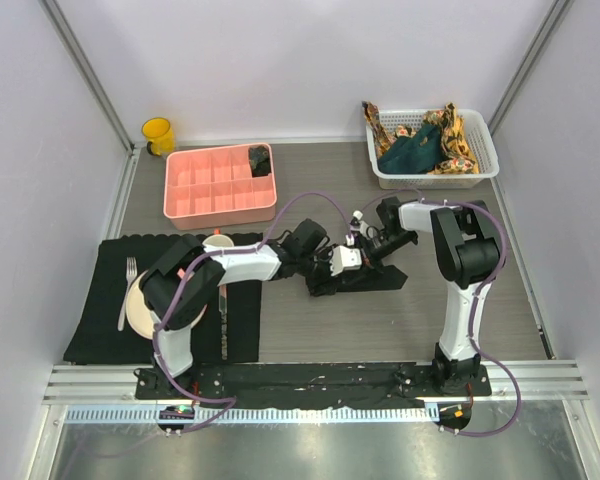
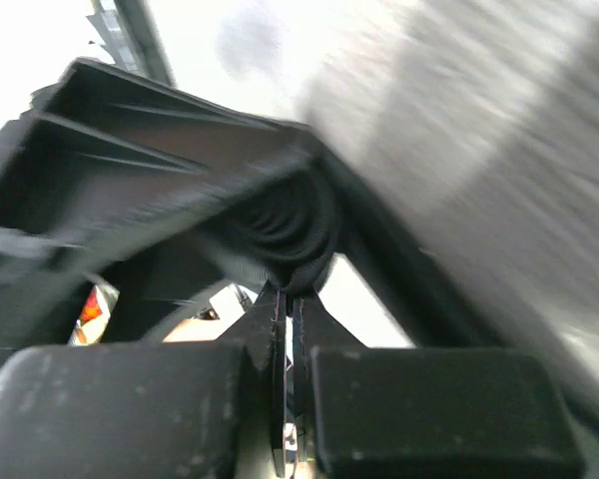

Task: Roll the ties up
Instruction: Roll the tie at the center of the board.

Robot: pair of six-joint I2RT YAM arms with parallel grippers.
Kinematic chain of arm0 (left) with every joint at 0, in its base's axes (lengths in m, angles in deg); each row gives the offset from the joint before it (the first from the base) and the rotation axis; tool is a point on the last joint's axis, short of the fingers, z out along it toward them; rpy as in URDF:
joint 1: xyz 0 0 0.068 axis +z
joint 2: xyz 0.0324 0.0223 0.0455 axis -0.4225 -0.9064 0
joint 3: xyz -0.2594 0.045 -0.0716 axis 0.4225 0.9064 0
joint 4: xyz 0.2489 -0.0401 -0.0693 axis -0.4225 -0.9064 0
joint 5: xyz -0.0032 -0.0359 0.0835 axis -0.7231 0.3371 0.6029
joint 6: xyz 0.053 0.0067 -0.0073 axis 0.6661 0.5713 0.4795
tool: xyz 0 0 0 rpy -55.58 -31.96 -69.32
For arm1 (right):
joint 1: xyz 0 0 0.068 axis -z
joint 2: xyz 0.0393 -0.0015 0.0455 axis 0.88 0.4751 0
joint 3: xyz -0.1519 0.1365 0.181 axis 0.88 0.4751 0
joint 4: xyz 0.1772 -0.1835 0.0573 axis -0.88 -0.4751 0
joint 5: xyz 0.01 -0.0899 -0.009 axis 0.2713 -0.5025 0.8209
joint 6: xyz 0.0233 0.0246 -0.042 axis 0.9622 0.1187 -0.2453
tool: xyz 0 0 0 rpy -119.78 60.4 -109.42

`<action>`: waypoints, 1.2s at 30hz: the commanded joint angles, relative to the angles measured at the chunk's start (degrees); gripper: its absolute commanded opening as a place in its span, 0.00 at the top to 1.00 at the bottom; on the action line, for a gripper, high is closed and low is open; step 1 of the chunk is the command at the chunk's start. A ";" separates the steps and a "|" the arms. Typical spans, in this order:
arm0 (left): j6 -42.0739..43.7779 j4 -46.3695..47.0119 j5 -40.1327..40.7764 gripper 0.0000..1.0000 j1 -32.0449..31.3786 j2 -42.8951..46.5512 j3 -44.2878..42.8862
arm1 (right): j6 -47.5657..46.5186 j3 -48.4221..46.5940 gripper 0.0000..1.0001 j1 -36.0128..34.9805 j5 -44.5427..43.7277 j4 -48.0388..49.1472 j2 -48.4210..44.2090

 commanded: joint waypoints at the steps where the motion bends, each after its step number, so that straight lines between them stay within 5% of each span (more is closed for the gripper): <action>1: -2.35 -2.34 0.19 0.37 1.14 3.25 3.00 | -1.92 -0.06 0.99 0.66 -13.44 -0.75 3.22; 6: -5.95 1.88 -2.36 0.00 1.14 7.82 1.95 | -0.95 -0.32 0.99 1.10 -16.52 -0.05 4.54; 12: -7.19 2.50 -2.89 0.00 1.67 17.31 4.66 | -1.13 -1.64 0.99 1.19 -16.61 -1.01 6.21; 16: -12.80 11.28 -3.25 0.00 1.85 21.28 9.76 | -1.92 -2.08 0.99 1.19 -15.82 -1.89 6.21; 17: -6.20 3.89 -5.42 0.00 1.93 21.37 6.72 | -2.01 -1.99 0.99 1.10 -15.39 -1.98 6.30; 20: 3.42 -10.76 -10.20 0.00 1.15 16.02 -0.94 | -2.10 -2.08 0.99 0.93 -14.77 -2.16 6.30; 25: 7.66 -6.21 -9.14 0.01 0.18 11.71 -1.21 | -2.18 -2.26 0.99 0.66 -14.24 -2.33 6.12; 36: 10.30 -3.74 -1.06 0.22 -3.51 1.25 -5.08 | -2.45 -3.13 0.99 0.49 -12.22 -2.86 6.38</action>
